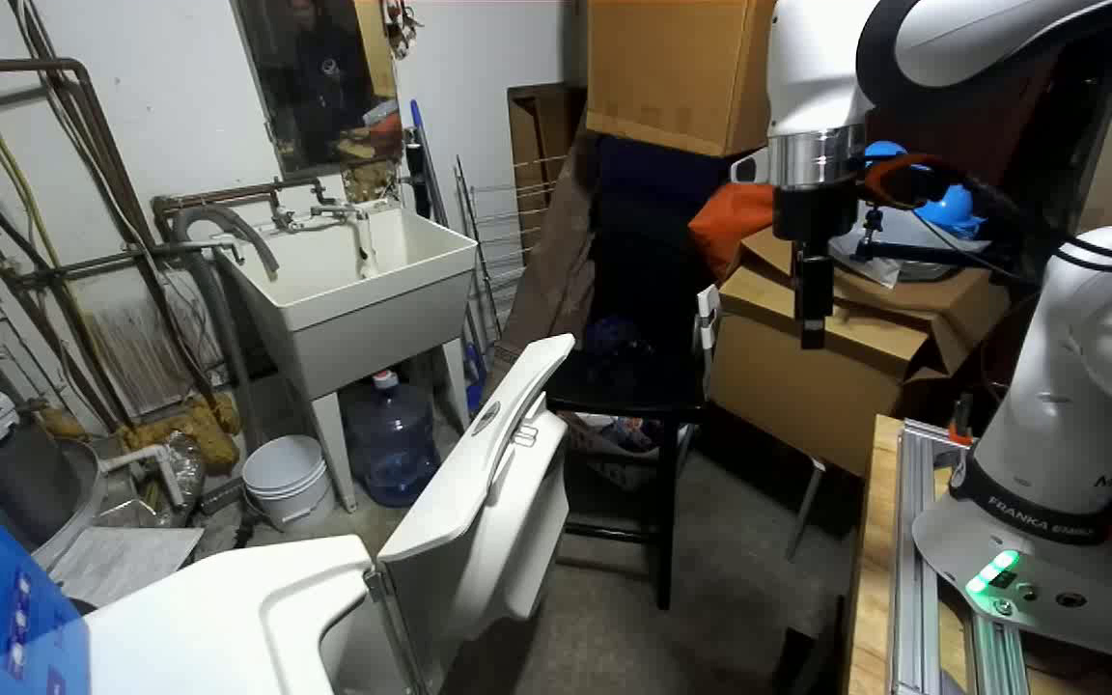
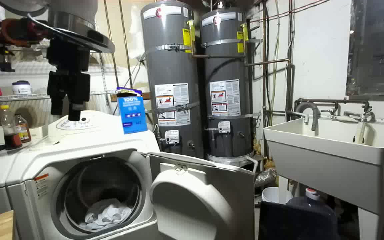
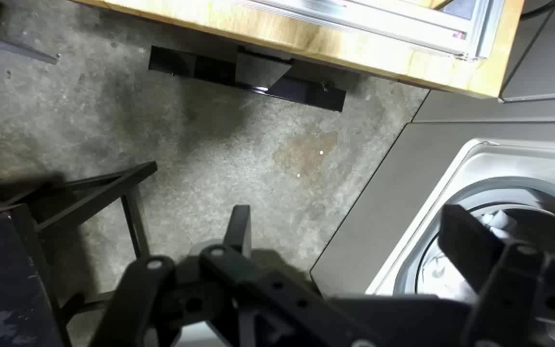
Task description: Close the open washing machine door.
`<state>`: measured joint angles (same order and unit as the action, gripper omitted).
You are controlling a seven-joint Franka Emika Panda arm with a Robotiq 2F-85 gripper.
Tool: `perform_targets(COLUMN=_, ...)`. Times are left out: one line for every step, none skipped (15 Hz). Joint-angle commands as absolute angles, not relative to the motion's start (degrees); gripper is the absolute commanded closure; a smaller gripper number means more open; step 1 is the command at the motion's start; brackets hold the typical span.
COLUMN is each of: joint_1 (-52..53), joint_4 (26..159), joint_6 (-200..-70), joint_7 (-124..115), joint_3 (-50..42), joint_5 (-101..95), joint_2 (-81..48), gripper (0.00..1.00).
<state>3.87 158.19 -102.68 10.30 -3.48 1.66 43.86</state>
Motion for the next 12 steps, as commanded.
perform_targets(joint_1=3.6, joint_4=158.1, joint_6=-102.6, joint_7=10.5, joint_3=-3.2, joint_5=1.8, joint_2=43.8, gripper=0.00)
perform_targets(joint_1=3.6, joint_4=158.1, joint_6=-102.6, joint_7=10.5, joint_3=-3.2, joint_5=1.8, joint_2=43.8, gripper=0.00)
perform_targets(joint_1=3.6, joint_4=158.1, joint_6=-102.6, joint_7=10.5, joint_3=-3.2, joint_5=1.8, joint_2=43.8, gripper=0.00)
perform_targets(joint_1=3.6, joint_4=158.1, joint_6=-102.6, joint_7=10.5, joint_3=-3.2, joint_5=1.8, joint_2=43.8, gripper=0.00)
perform_targets(joint_1=3.6, joint_4=158.1, joint_6=-102.6, joint_7=10.5, joint_3=-3.2, joint_5=1.8, joint_2=43.8, gripper=0.00)
perform_targets(joint_1=3.6, joint_4=158.1, joint_6=-102.6, joint_7=10.5, joint_3=-3.2, joint_5=1.8, joint_2=43.8, gripper=0.00)
perform_targets(joint_1=3.6, joint_4=158.1, joint_6=-102.6, joint_7=10.5, joint_3=-3.2, joint_5=1.8, joint_2=43.8, gripper=0.00)
perform_targets(joint_1=3.6, joint_4=158.1, joint_6=-102.6, joint_7=10.5, joint_3=-3.2, joint_5=1.8, joint_2=43.8, gripper=0.00)
perform_targets(joint_1=2.4, joint_4=157.5, joint_6=-103.8, joint_7=10.7, joint_3=-3.5, joint_5=0.2, joint_2=43.7, gripper=0.00)
perform_targets(joint_1=1.2, joint_4=156.9, joint_6=-105.7, joint_7=10.9, joint_3=-3.5, joint_5=-2.2, joint_2=43.7, gripper=0.00)
perform_targets(joint_1=-0.2, joint_4=155.4, joint_6=-107.4, joint_7=11.3, joint_3=-4.0, joint_5=-4.9, joint_2=42.7, gripper=0.00)
perform_targets(joint_1=-2.0, joint_4=153.3, joint_6=-109.5, joint_7=11.7, joint_3=-3.9, joint_5=-9.2, joint_2=41.1, gripper=0.00)
